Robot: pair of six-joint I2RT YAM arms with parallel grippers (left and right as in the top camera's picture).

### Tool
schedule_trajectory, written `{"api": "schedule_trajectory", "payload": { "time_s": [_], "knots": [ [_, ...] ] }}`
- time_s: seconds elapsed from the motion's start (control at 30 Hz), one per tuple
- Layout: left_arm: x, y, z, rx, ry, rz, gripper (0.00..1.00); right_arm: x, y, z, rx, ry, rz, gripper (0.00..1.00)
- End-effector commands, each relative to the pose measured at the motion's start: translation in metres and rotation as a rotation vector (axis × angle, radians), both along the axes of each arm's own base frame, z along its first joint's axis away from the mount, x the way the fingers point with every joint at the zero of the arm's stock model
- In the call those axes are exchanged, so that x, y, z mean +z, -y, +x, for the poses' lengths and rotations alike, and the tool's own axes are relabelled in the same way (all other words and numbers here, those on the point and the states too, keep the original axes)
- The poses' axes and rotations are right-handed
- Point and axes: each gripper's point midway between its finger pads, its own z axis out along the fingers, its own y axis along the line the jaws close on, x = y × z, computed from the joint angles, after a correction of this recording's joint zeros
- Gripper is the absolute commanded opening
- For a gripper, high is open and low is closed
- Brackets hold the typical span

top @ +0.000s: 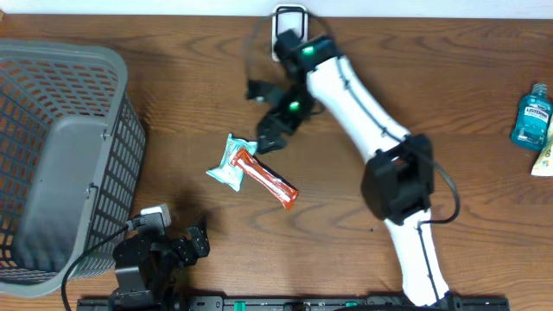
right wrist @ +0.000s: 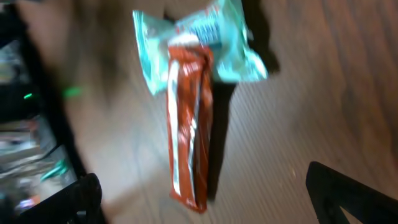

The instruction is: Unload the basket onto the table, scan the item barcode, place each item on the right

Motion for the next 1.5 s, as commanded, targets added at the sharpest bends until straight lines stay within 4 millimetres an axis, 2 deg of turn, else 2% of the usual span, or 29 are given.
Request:
{"api": "schedule_trajectory", "payload": {
  "time_s": [0.0, 0.17, 0.37, 0.6, 0.9, 1.33, 1.47],
  "knots": [
    [-0.015, 0.0, -0.011, 0.005, -0.072, -0.008, 0.98, -0.007, 0.008, -0.011, 0.083, -0.061, 0.193, 0.99],
    [-0.015, 0.0, -0.011, 0.005, -0.072, -0.008, 0.98, -0.047, 0.014, -0.021, 0.07, -0.102, 0.198, 0.99],
    [-0.015, 0.0, -0.011, 0.005, -0.072, -0.008, 0.98, -0.068, 0.006, -0.034, 0.091, -0.11, 0.227, 0.99],
    [-0.015, 0.0, -0.011, 0.005, -0.072, -0.008, 0.98, -0.072, -0.012, -0.057, 0.164, -0.127, 0.287, 0.99],
    [-0.015, 0.0, -0.011, 0.005, -0.072, -0.008, 0.98, -0.101, -0.024, -0.09, 0.23, -0.137, 0.286, 0.99],
    [-0.015, 0.0, -0.011, 0.005, -0.072, -0.008, 0.98, -0.103, -0.023, -0.093, 0.242, -0.137, 0.303, 0.99],
    [-0.015, 0.0, -0.011, 0.005, -0.072, -0.008, 0.98, -0.11, -0.023, -0.09, 0.191, -0.151, 0.233, 0.99]
  ]
}}
